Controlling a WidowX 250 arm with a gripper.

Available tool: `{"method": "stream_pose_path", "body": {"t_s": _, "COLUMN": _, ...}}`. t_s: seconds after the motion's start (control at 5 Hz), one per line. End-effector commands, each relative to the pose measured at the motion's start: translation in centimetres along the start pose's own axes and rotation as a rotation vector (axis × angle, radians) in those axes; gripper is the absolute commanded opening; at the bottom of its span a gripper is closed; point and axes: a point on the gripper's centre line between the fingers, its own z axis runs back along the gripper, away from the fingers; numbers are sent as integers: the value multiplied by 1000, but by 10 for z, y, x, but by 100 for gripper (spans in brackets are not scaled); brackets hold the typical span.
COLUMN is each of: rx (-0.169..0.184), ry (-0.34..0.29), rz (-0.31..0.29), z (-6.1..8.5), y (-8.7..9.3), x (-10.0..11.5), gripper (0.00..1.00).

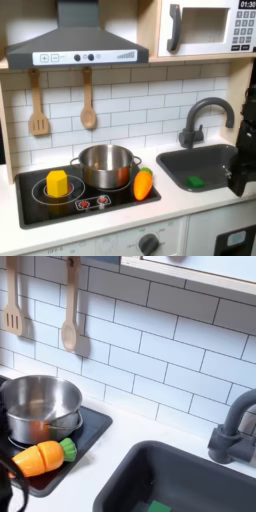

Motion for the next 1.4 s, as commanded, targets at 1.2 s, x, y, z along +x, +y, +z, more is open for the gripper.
{"method": "stream_pose_path", "body": {"t_s": 1.2, "rx": -27, "ry": 108, "rz": -80, "z": -34, "y": 104, "x": 72, "gripper": 100}}
